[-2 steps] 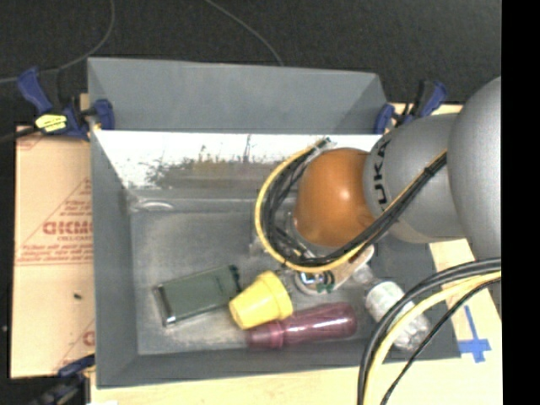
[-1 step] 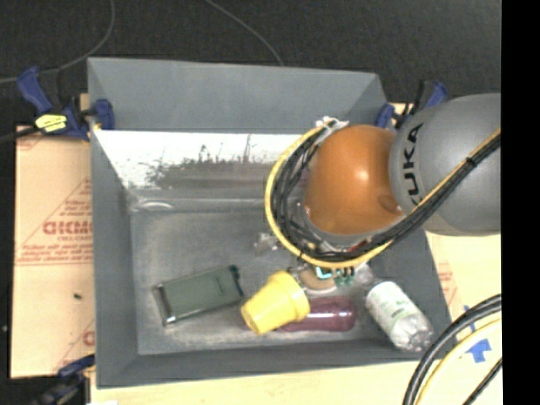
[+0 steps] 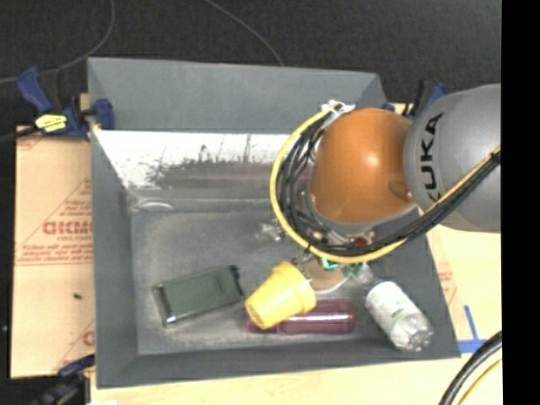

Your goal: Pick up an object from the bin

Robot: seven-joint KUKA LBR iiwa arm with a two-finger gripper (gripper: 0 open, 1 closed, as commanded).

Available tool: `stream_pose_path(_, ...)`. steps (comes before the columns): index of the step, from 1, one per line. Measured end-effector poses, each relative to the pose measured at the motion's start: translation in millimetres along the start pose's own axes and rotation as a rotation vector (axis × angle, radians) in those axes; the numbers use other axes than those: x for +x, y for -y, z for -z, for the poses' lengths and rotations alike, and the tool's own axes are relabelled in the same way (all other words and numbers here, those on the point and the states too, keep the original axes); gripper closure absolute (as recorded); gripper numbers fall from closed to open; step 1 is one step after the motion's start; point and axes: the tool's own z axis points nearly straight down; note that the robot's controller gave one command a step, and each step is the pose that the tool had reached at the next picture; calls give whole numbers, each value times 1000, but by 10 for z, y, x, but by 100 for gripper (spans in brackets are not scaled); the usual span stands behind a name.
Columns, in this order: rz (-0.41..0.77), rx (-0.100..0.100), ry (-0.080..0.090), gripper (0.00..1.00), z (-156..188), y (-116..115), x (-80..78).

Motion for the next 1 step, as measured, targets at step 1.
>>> stream_pose_path(1,-1,-1,-1,0,-4,-2,4)
